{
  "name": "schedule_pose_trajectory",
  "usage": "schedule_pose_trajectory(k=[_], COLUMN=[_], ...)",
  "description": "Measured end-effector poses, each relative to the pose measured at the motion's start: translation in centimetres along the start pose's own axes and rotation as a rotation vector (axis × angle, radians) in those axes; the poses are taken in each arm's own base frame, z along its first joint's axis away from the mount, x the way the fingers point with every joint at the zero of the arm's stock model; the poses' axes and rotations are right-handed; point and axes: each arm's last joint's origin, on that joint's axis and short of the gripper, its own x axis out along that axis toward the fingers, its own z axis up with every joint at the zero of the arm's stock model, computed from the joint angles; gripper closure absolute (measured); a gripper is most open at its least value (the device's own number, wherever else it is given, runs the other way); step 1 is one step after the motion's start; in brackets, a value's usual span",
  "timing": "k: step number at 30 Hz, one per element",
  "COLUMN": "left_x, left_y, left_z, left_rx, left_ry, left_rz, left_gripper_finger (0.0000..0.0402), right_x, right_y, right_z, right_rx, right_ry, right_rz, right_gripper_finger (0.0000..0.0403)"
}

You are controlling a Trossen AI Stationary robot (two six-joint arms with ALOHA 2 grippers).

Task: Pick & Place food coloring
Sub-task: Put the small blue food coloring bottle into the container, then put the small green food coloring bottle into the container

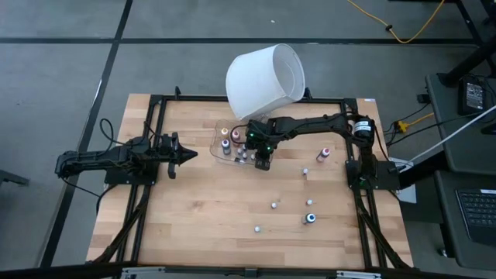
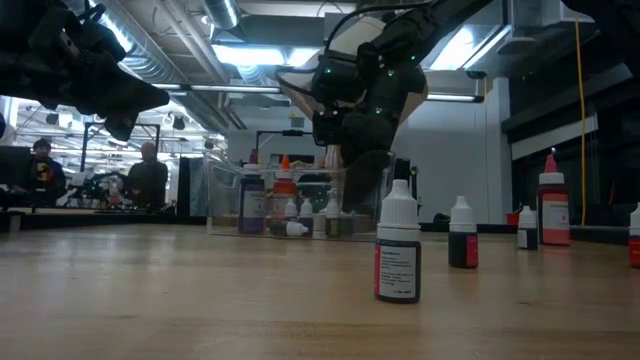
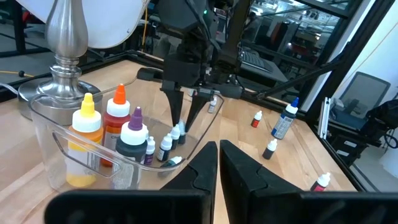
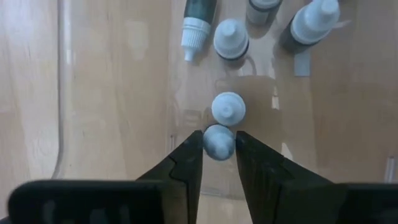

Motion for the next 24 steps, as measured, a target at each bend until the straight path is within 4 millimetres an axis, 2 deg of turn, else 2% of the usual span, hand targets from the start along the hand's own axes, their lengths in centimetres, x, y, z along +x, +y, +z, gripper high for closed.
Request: schedule_pose_trajectory(k=[12,24], left_x=[0.0,0.0], left_y=[0.0,0.0], left_z=[0.0,0.0], left_rx=[0.0,0.0], left_ry=[0.0,0.0], left_rz=[0.0,0.0], left_gripper_finger=[0.0387,0.039], right_x=[-0.1,-2.9], right_y=[0.0,2.2], right_z=[-0.1,1.6], right_rx=[0.024,-0.006], right_ry=[0.012,0.062], right_rz=[-0.001,-0.038], right_gripper_finger=[0.0303,0.0303])
